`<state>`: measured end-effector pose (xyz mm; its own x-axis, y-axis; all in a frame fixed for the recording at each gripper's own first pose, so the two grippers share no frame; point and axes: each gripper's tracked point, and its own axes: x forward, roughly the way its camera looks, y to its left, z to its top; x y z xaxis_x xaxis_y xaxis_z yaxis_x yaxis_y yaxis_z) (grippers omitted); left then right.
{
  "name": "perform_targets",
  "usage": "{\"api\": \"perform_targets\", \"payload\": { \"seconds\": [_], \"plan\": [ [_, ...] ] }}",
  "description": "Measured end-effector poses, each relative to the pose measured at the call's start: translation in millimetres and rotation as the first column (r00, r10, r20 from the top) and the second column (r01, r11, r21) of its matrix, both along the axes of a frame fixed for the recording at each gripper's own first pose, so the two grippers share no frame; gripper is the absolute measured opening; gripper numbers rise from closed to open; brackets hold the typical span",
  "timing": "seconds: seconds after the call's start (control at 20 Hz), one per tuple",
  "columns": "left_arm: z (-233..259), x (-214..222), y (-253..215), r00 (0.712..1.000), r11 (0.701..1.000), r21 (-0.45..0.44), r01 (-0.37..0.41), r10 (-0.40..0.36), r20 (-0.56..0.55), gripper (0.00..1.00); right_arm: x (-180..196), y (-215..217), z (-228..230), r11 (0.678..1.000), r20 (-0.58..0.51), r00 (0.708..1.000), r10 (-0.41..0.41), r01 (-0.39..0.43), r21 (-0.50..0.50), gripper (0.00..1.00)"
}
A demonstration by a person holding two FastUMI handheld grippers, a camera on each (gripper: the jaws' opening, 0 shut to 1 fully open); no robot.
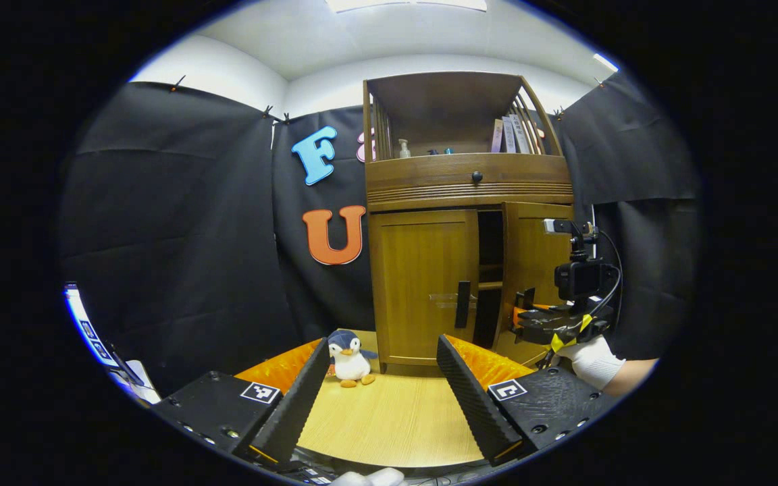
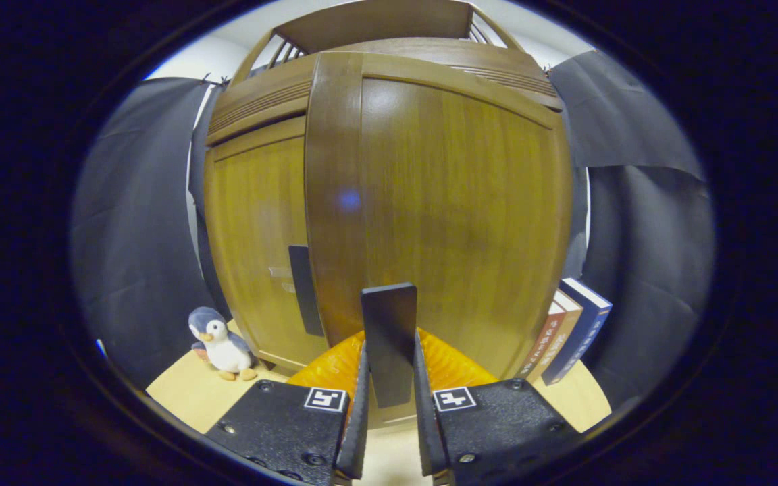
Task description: Open the right door of the double-door shoe cabinet with the right hand, and open the left door with the left hand.
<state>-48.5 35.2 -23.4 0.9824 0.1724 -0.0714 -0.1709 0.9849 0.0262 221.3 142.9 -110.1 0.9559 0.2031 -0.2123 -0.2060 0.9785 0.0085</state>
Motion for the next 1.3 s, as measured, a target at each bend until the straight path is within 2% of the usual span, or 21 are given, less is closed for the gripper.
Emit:
{"api": "perform_targets", "payload": {
  "seconds": [0.45, 0.5, 0.65, 0.75, 0.8, 0.9, 0.95, 1.0, 1.1, 1.15, 1.2, 1.3],
  "plan": [
    [-4, -12, -17, 0.997, 0.997, -0.013, 0.071, -0.071, -0.004, 0.96, -45, -41, 1, 1.0, 0.002, 1.0, -0.03, 0.03, 0.003, 0.29],
    [-5, -12, -18, 0.997, 0.997, -0.015, 0.079, -0.079, -0.004, 0.93, -48, -46, 1, 0.999, 0.002, 0.999, -0.033, 0.033, 0.012, 0.28],
    [-7, -10, -26, 0.994, 0.994, -0.023, 0.108, -0.108, -0.008, 1.0, -59, -63, 0, 0.999, 0.0, 0.999, -0.037, 0.037, 0.026, 0.26],
    [-7, -9, -32, 0.991, 0.991, -0.02, 0.132, -0.132, -0.009, 1.0, -65, -76, 0, 0.999, 0.009, 0.999, -0.051, 0.051, 0.02, 0.24],
    [-7, -8, -35, 0.989, 0.989, -0.018, 0.145, -0.145, -0.01, 0.96, -70, -82, 1, 0.998, 0.013, 0.998, -0.057, 0.057, 0.015, 0.23],
    [-9, -7, -42, 0.985, 0.985, -0.019, 0.17, -0.171, -0.012, 1.0, -71, -93, 0, 0.998, 0.023, 0.998, -0.065, 0.065, -0.002, 0.2],
    [-9, -6, -46, 0.983, 0.983, -0.019, 0.183, -0.183, -0.013, 0.96, -75, -99, 0, 0.997, 0.024, 0.997, -0.072, 0.073, -0.006, 0.19],
    [-9, -6, -49, 0.981, 0.981, -0.019, 0.194, -0.194, -0.012, 1.0, -75, -104, 1, 0.997, 0.023, 0.996, -0.082, 0.083, -0.005, 0.18],
    [-10, -3, -55, 0.977, 0.977, -0.021, 0.214, -0.215, -0.013, 0.96, -79, -115, 1, 0.994, 0.024, 0.994, -0.105, 0.105, -0.002, 0.16],
    [-10, -1, -57, 0.974, 0.974, -0.023, 0.224, -0.225, -0.012, 1.0, -80, -122, 0, 0.993, 0.025, 0.993, -0.117, 0.118, -0.005, 0.14],
    [-10, 1, -60, 0.972, 0.972, -0.025, 0.235, -0.235, -0.012, 0.96, -81, -129, 1, 0.991, 0.024, 0.991, -0.133, 0.133, -0.006, 0.13],
    [-9, 5, -66, 0.968, 0.967, -0.027, 0.252, -0.252, -0.009, 0.96, -80, -147, 1, 0.985, 0.023, 0.985, -0.171, 0.171, -0.004, 0.11]
  ]
}}
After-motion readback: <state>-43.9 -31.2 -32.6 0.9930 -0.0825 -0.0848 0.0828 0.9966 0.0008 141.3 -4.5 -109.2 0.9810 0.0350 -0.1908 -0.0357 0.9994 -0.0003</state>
